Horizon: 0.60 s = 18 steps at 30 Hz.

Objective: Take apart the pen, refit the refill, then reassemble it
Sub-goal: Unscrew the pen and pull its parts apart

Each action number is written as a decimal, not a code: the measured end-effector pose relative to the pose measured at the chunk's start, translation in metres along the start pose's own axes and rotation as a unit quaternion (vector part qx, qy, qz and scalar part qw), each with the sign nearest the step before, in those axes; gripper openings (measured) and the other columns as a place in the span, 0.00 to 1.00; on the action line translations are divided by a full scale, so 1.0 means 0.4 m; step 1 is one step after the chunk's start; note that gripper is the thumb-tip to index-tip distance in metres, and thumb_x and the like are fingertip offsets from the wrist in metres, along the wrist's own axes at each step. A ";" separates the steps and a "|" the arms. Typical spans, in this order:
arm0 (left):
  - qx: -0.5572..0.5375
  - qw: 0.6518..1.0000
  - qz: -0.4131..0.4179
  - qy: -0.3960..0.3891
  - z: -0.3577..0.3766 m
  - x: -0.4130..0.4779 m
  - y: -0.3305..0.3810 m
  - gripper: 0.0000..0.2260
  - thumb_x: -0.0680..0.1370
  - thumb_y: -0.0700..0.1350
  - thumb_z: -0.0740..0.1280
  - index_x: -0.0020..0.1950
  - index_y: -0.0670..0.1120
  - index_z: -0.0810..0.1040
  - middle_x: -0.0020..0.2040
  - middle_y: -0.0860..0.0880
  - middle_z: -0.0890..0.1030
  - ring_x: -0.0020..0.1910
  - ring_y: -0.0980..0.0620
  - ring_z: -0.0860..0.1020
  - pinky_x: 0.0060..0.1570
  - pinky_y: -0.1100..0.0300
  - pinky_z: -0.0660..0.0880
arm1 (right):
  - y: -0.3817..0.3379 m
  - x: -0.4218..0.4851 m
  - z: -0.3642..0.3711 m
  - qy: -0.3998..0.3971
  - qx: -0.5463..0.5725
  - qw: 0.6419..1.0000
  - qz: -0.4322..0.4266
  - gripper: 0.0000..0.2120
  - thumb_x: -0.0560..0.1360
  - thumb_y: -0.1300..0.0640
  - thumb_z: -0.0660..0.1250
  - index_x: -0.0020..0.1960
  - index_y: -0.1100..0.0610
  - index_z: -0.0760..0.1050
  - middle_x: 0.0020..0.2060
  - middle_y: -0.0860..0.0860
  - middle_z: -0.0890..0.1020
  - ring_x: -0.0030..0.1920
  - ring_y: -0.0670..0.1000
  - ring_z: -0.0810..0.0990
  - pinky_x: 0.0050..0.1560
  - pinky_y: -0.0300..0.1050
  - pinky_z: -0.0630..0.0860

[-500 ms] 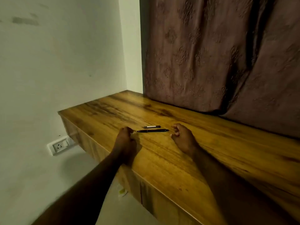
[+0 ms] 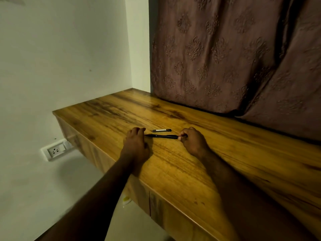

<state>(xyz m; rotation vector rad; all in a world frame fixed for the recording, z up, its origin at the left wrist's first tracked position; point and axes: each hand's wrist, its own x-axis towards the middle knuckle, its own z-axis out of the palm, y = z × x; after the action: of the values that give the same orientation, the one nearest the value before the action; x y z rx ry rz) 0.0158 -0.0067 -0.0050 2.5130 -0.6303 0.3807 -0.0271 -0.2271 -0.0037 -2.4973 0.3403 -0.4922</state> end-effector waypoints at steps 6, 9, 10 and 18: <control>0.042 0.994 0.105 0.000 0.021 -0.053 0.047 0.26 0.76 0.49 0.62 0.73 0.44 0.63 0.71 0.44 0.68 0.70 0.44 0.64 0.69 0.46 0.62 | 0.010 -0.081 -0.027 -0.029 0.106 0.994 -0.003 0.03 0.73 0.56 0.72 0.41 0.50 0.79 0.44 0.45 0.81 0.47 0.48 0.79 0.50 0.46 0.75; 0.035 0.992 0.118 0.004 0.025 -0.066 0.070 0.23 0.78 0.51 0.62 0.71 0.45 0.67 0.68 0.45 0.72 0.68 0.45 0.68 0.70 0.46 0.61 | 0.001 -0.112 -0.040 -0.015 0.180 0.984 0.012 0.02 0.73 0.60 0.71 0.43 0.54 0.81 0.42 0.48 0.83 0.45 0.48 0.80 0.47 0.43 0.74; 0.033 0.992 0.121 -0.001 0.027 -0.064 0.073 0.23 0.78 0.52 0.62 0.71 0.45 0.68 0.67 0.45 0.74 0.67 0.46 0.70 0.69 0.47 0.62 | -0.004 -0.115 -0.043 -0.011 0.199 0.980 0.018 0.01 0.73 0.60 0.71 0.44 0.56 0.81 0.42 0.49 0.83 0.45 0.48 0.80 0.47 0.43 0.74; -0.039 0.987 0.155 -0.022 0.051 -0.023 0.119 0.16 0.78 0.49 0.64 0.63 0.45 0.76 0.55 0.42 0.81 0.54 0.43 0.78 0.50 0.54 0.74 | -0.029 -0.092 -0.036 -0.035 0.237 0.971 -0.003 0.04 0.74 0.63 0.70 0.47 0.61 0.82 0.37 0.48 0.81 0.36 0.41 0.76 0.35 0.30 0.71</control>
<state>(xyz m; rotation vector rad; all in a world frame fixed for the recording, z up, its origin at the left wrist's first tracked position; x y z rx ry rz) -0.0131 -0.0504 -0.0055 2.3553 -1.0392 0.4040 -0.0648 -0.2121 0.0039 -2.0454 0.1628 -0.4272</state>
